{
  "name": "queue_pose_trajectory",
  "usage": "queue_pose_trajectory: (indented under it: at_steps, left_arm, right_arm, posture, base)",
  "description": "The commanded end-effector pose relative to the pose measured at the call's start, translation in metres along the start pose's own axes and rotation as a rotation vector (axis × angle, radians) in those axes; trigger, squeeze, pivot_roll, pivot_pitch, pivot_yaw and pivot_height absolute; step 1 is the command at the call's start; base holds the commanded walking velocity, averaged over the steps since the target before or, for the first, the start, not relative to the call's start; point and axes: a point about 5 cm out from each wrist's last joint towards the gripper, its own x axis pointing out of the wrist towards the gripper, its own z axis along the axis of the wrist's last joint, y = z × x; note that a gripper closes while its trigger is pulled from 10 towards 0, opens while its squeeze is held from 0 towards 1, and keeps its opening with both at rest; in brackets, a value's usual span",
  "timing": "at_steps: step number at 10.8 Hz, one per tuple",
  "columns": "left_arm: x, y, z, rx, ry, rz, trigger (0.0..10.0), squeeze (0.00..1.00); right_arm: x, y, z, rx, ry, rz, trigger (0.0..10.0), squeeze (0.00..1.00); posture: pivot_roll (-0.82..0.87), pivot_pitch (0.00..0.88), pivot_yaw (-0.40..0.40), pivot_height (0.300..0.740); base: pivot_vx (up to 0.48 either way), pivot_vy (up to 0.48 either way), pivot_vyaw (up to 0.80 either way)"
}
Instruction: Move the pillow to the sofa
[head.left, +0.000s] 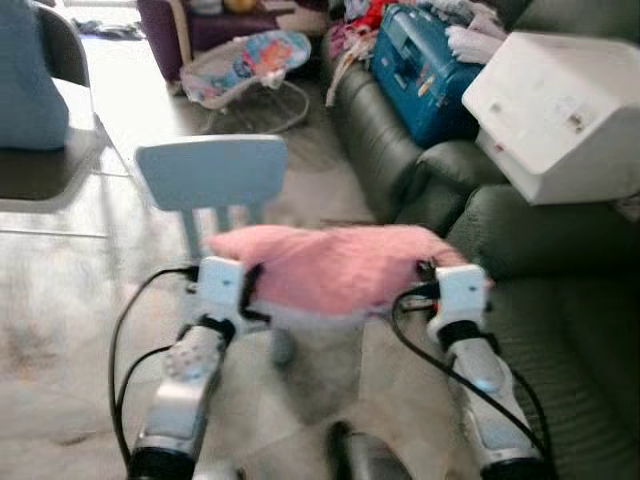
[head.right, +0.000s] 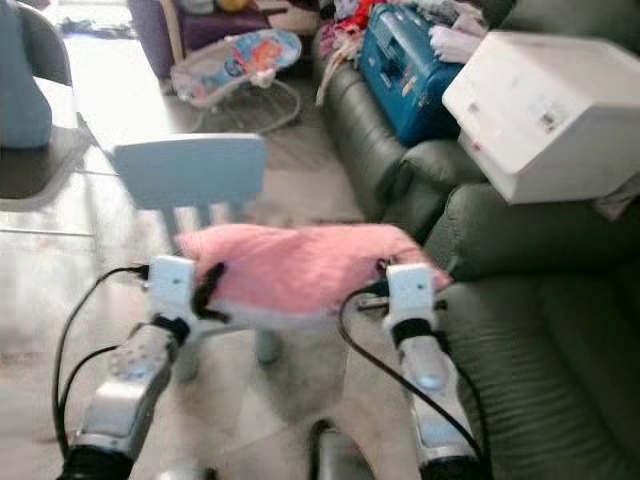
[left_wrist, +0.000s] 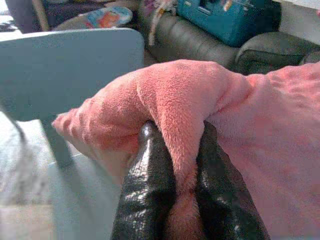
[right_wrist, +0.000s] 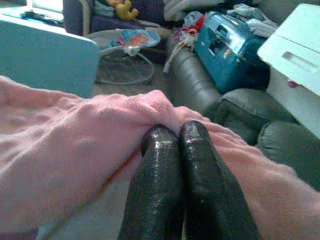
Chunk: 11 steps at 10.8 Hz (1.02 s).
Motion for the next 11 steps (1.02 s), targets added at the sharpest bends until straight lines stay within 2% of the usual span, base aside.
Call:
queue_pose_trajectory:
  at_steps: [1, 8, 9, 11]
  left_arm:
    - [0.0023, -0.0066, 0.0069, 0.008, -0.028, -0.023, 10.0, 0.00]
    - [0.0012, -0.0071, 0.0061, 0.018, -0.019, -0.044, 10.0, 0.00]
    - [0.0005, -0.0081, 0.0106, 0.031, -0.058, -0.052, 10.0, 0.00]
    - [0.0001, -0.0122, 0.0083, 0.064, -0.052, -0.057, 10.0, 0.00]
  right_arm:
    - [0.0003, -0.0048, 0.0048, -0.004, -0.024, -0.011, 10.0, 0.00]
    - [0.0011, -0.0026, 0.0052, 0.002, -0.025, -0.016, 10.0, 0.00]
    - [0.0010, -0.0024, 0.0047, 0.001, -0.022, -0.017, 10.0, 0.00]
    - [0.0010, -0.0021, 0.0031, 0.001, -0.016, -0.020, 10.0, 0.00]
  posture:
    - [-0.04, 0.087, -0.085, 0.740]
    - [-0.04, 0.089, -0.079, 0.740]
    - [-0.03, 0.090, -0.077, 0.740]
    - [-0.03, 0.087, -0.076, 0.740]
  base:
    - [0.000, 0.480, 0.00]
    - [0.000, 0.480, 0.00]
    - [0.000, 0.000, 0.00]
    - [0.000, 0.000, 0.00]
